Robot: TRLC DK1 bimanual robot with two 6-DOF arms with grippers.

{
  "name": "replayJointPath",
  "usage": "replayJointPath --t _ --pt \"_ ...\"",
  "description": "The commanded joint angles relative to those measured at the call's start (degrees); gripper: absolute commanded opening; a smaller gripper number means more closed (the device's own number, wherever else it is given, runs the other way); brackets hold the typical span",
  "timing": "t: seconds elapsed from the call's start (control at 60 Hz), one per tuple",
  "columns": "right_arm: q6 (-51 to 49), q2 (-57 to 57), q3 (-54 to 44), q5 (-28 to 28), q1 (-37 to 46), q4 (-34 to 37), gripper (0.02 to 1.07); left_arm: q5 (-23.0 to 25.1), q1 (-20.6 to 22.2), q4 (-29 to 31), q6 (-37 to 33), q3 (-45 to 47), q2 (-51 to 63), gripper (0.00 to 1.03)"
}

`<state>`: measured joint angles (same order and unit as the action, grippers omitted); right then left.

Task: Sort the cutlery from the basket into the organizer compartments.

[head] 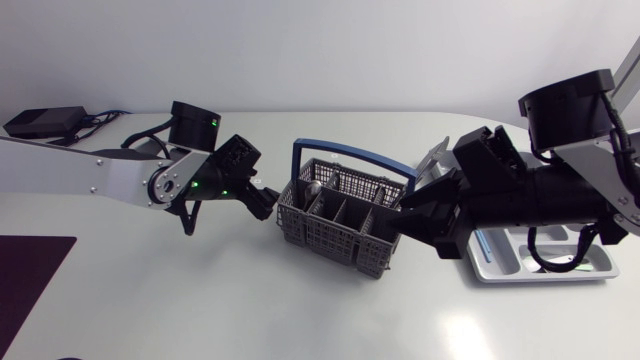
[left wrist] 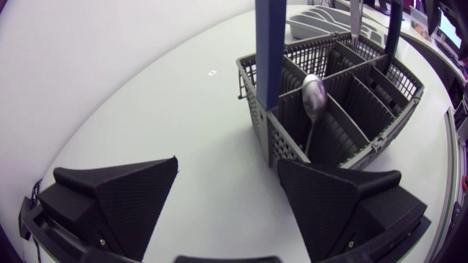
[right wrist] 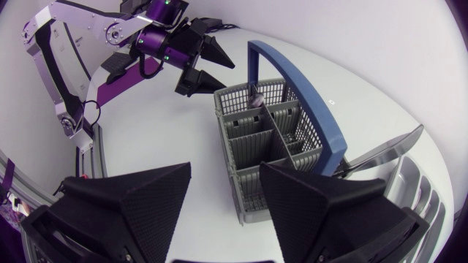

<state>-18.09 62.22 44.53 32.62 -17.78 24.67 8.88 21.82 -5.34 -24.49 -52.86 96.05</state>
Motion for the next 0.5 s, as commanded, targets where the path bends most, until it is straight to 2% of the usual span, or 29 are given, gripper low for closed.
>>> replayJointPath --t 0.0,0.283,0.483 --pt "1.6 2.0 0.6 0.2 0.5 -1.6 0.71 0.8 2.9 1.6 -0.6 1.5 -1.1 0.95" --pt "4.6 7.8 0.0 0.2 -0.3 -8.0 0.71 0.9 7.6 4.1 -0.2 2.5 -3.6 0.95" --pt "9.2 14.9 2.0 -0.9 -3.9 -13.0 0.71 0.9 7.5 4.3 -0.3 3.0 -4.5 0.95"
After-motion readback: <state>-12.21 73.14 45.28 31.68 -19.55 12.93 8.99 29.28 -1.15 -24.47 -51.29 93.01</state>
